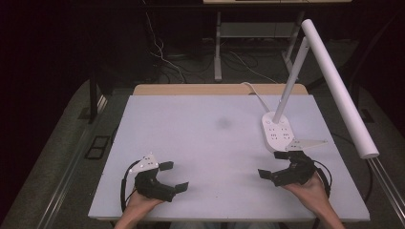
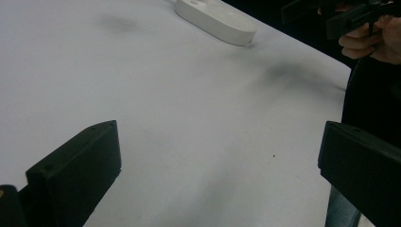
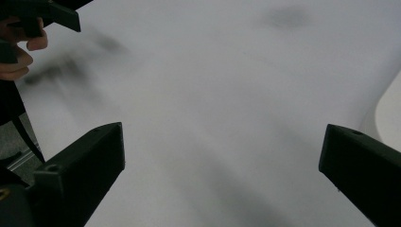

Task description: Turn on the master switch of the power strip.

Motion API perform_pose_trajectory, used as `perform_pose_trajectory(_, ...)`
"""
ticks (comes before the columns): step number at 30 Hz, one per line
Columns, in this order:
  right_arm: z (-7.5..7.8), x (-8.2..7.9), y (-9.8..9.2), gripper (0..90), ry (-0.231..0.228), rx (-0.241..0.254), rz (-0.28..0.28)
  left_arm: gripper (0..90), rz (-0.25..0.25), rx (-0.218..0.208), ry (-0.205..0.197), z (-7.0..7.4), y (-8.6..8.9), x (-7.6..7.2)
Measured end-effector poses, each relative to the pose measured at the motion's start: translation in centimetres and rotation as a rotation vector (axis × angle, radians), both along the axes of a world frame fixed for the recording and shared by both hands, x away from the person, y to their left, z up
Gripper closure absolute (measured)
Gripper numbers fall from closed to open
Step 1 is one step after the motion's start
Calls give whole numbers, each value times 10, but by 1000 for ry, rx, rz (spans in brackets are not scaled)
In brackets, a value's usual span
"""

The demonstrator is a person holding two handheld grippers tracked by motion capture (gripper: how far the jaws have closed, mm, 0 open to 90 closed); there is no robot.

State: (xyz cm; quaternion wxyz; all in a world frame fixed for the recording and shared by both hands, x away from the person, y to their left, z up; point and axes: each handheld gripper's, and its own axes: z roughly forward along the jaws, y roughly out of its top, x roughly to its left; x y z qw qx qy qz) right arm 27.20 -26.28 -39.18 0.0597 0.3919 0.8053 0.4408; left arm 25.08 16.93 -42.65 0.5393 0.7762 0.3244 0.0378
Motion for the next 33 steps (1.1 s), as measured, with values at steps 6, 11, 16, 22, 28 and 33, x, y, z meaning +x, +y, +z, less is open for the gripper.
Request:
perform_pose_trajectory(6,6,8,3,5,2,-11,6,0,-3,2,0,0,0,0)
perform_pose_trajectory(11,12,16,5,5,-1,-16,6,0,-3,2,0,0,-1,0)
perform_pose_trajectory(16,15,21,6,5,6,-10,8,0,-5,1,1,-1,-1,1)
perform_pose_trajectory(22,21,31,8,5,10,-12,4,0,3,0,2,-1,-1,1)
perform_pose_trajectory(28,26,40,9,5,0,-29,5,0,5,3,3,-1,-1,1)
perform_pose_trajectory(33,31,49,11,5,7,-42,0,0,4,3,3,-1,-1,1)
